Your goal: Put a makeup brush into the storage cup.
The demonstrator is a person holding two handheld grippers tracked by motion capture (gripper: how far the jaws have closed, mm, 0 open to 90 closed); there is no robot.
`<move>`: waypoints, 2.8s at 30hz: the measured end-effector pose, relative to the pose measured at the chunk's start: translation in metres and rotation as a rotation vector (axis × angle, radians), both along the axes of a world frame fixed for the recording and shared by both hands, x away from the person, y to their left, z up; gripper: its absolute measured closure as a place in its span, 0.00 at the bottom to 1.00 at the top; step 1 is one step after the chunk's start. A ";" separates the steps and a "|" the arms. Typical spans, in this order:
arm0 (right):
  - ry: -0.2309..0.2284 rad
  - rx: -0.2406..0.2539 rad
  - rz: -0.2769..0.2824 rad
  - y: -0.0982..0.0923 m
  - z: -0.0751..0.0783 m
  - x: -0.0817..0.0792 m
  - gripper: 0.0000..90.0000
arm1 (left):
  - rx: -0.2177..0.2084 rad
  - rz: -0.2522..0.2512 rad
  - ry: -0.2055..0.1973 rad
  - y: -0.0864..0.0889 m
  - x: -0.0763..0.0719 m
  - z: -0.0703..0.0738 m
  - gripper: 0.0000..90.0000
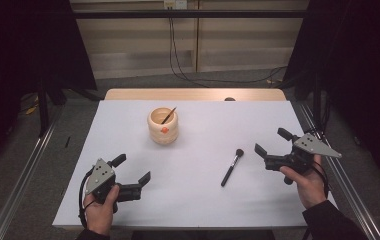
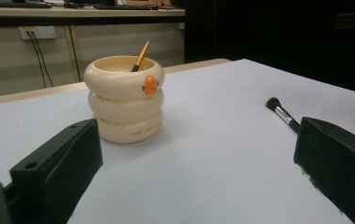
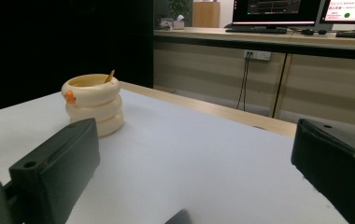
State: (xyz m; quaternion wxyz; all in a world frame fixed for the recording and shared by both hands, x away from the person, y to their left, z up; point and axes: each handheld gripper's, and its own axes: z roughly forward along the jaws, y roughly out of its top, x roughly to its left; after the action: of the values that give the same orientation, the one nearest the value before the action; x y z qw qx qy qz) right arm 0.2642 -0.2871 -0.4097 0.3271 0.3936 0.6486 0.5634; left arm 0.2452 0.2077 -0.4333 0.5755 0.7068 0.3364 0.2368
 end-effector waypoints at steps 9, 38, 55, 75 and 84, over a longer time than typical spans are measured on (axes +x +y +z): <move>0.067 -0.021 0.007 0.011 0.005 0.020 0.01 | 0.002 -0.004 -0.003 0.002 0.002 -0.001 0.01; 0.408 -0.128 0.094 0.033 0.008 0.044 0.07 | 0.018 -0.014 -0.017 0.001 0.003 0.000 0.01; 0.705 -0.256 0.164 0.049 -0.001 0.071 0.11 | 0.017 -0.001 -0.010 0.004 0.005 -0.002 0.01; 1.009 -0.378 0.131 0.063 -0.020 0.093 0.15 | 0.020 -0.007 -0.006 0.003 0.007 -0.003 0.01; 1.084 -0.455 0.128 0.075 -0.022 0.097 0.18 | 0.032 0.000 -0.006 0.003 0.006 -0.003 0.02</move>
State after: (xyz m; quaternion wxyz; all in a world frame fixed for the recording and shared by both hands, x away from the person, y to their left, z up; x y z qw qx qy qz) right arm 0.3612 -0.2124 -0.4313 -0.0095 0.5053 0.8502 0.1472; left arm 0.2514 0.2110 -0.4365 0.5649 0.7152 0.3310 0.2444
